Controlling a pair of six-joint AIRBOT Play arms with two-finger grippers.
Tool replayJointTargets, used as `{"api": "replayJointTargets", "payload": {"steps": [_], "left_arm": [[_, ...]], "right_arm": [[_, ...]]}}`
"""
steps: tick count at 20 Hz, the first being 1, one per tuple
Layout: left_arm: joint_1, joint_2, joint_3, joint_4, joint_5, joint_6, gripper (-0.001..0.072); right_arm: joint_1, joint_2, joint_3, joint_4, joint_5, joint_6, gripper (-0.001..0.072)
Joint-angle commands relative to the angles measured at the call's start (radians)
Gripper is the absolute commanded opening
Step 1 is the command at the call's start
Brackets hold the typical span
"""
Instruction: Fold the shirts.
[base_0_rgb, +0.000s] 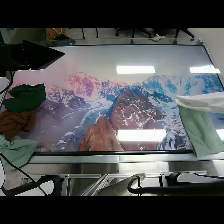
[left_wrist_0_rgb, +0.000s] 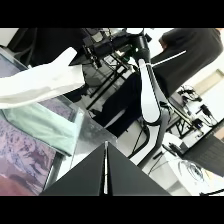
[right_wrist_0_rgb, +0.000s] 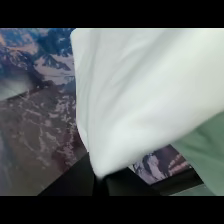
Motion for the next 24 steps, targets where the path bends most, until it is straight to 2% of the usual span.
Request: {"api": "replayJointTargets", "payload": {"steps": [1, 4, 10, 14, 15, 16, 17, 20, 22, 23, 24], "left_arm": [[-0.055, 0.0, 0.0, 0.001, 0.011, 0.031, 0.0022], [-0.066, 0.0, 0.0, 0.005, 0.012, 0.048, 0.0023], [-0.066, 0.0, 0.0, 0.006, 0.014, 0.068, 0.0023], [-0.066, 0.0, 0.0, 0.006, 0.0, 0.067, 0.0023], [-0.066, 0.0, 0.0, 0.006, 0.001, 0.067, 0.0023], [-0.066, 0.0, 0.0, 0.006, 0.001, 0.067, 0.0022], [-0.066, 0.0, 0.0, 0.006, 0.0, 0.067, 0.0023], [-0.066, 0.0, 0.0, 0.005, 0.001, 0.066, 0.0023], [-0.066, 0.0, 0.0, 0.005, 0.003, 0.066, 0.0023], [-0.066, 0.0, 0.0, 0.005, 0.01, 0.066, 0.0022], [-0.064, 0.0, 0.0, 0.006, 0.025, 0.067, 0.0023]], "right_arm": [[-0.006, 0.045, -0.003, -0.114, 0.032, 0.058, 0.0019], [-0.006, 0.088, -0.065, -0.201, 0.032, 0.057, 0.0019], [-0.006, 0.153, -0.4, -0.426, 0.031, 0.056, 0.002], [-0.006, 0.129, -0.563, -0.507, 0.014, 0.049, 0.0039], [-0.006, 0.111, -0.572, -0.512, 0.014, 0.049, 0.0226], [-0.006, 0.092, -0.57, -0.511, 0.024, 0.049, 0.0511], [-0.005, 0.076, -0.56, -0.51, 0.03, 0.049, 0.0592], [-0.003, 0.039, -0.49, -0.461, 0.029, 0.065, 0.0588], [-0.003, 0.032, -0.447, -0.391, -0.01, 0.065, 0.0558], [-0.003, 0.033, -0.433, -0.334, -0.047, 0.063, 0.0428], [-0.003, 0.035, -0.426, -0.233, -0.104, 0.033, 0.0193]]}}
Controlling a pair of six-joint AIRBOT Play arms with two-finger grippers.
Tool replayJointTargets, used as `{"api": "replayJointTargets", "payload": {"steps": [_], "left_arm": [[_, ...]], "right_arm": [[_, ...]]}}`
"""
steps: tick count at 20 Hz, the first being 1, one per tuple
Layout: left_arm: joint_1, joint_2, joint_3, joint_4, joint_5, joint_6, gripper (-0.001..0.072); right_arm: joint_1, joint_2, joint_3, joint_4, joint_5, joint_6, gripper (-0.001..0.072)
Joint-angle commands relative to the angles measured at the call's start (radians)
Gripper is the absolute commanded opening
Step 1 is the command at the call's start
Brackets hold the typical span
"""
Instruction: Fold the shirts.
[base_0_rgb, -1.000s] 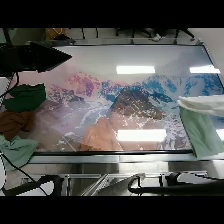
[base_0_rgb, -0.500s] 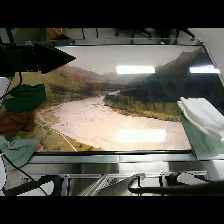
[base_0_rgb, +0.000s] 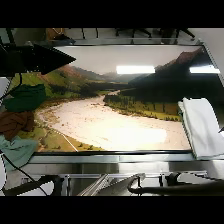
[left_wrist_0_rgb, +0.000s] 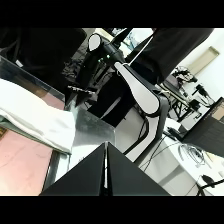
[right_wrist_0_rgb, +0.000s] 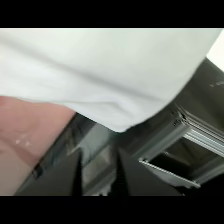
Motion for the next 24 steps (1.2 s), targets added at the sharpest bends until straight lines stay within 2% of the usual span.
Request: {"api": "replayJointTargets", "payload": {"steps": [1, 2, 3, 4, 5, 7, 10, 15, 20, 24], "left_arm": [[0.008, 0.0, 0.0, 0.0, 0.039, 0.0, 0.0023], [0.016, 0.0, 0.0, 0.0, 0.058, 0.0, 0.0023], [0.028, 0.0, 0.0, 0.0, 0.075, -0.005, 0.0022], [0.044, 0.001, 0.0, 0.0, 0.084, -0.013, 0.0022], [0.059, 0.001, 0.0, 0.001, 0.084, -0.02, 0.0021], [0.085, 0.001, 0.0, 0.019, 0.063, -0.039, 0.0019], [0.086, 0.065, -0.059, 0.232, 0.1, -0.072, 0.0019], [0.032, 0.272, -0.439, 0.397, 0.205, -0.063, 0.0019], [-0.057, 0.433, -0.804, 0.57, 0.337, -0.062, 0.002], [-0.11, 0.473, -0.928, 0.576, 0.396, -0.063, 0.002]], "right_arm": [[0.002, -0.004, 0.036, 0.29, -0.154, -0.058, 0.0141], [0.013, 0.0, 0.036, 0.394, -0.213, -0.081, 0.0133], [0.038, 0.004, 0.036, 0.487, -0.272, -0.11, 0.0052], [0.073, 0.009, 0.036, 0.537, -0.326, -0.135, 0.0021], [0.129, 0.017, 0.036, 0.545, -0.379, -0.149, 0.002], [0.265, 0.027, 0.035, 0.542, -0.447, -0.191, 0.0019], [0.519, 0.032, 0.009, 0.521, -0.505, -0.257, 0.0019], [0.897, 0.035, -0.161, 0.403, -0.652, -0.264, 0.0018], [1.033, 0.035, -0.322, 0.406, -0.746, -0.263, 0.0018], [1.062, 0.037, -0.338, 0.406, -0.742, -0.267, 0.0019]]}}
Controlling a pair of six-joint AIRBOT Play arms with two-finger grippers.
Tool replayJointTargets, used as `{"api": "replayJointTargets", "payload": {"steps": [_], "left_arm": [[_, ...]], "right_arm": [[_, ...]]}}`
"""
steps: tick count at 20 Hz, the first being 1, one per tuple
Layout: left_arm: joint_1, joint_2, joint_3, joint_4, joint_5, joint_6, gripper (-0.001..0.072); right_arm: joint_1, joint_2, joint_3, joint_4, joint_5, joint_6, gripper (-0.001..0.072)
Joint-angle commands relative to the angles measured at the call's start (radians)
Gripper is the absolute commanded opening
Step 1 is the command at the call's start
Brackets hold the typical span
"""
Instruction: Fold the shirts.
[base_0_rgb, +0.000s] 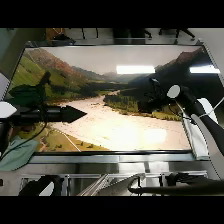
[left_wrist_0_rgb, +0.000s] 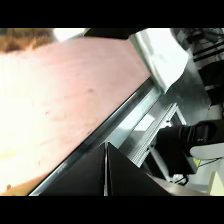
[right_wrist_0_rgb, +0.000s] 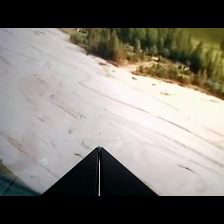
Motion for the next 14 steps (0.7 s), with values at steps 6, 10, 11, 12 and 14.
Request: {"api": "replayJointTargets", "payload": {"steps": [6, 10, 11, 12, 14], "left_arm": [[-0.065, 0.04, -0.091, 0.04, 0.079, 0.001, 0.0021], [-0.064, 0.04, -0.087, 0.04, 0.077, 0.001, 0.0021], [-0.064, 0.04, -0.087, 0.04, 0.078, 0.001, 0.0021], [-0.064, 0.04, -0.087, 0.04, 0.079, 0.001, 0.0021], [-0.064, 0.04, -0.087, 0.04, 0.078, 0.001, 0.0021]], "right_arm": [[0.035, 0.001, -0.026, 0.031, 0.025, -0.003, 0.002], [0.035, -0.004, -0.026, 0.031, 0.029, -0.003, 0.002], [0.035, -0.004, -0.026, 0.031, 0.029, -0.003, 0.0019], [0.035, -0.004, -0.026, 0.031, 0.029, -0.003, 0.0019], [0.035, -0.005, -0.026, 0.031, 0.029, -0.003, 0.0019]]}}
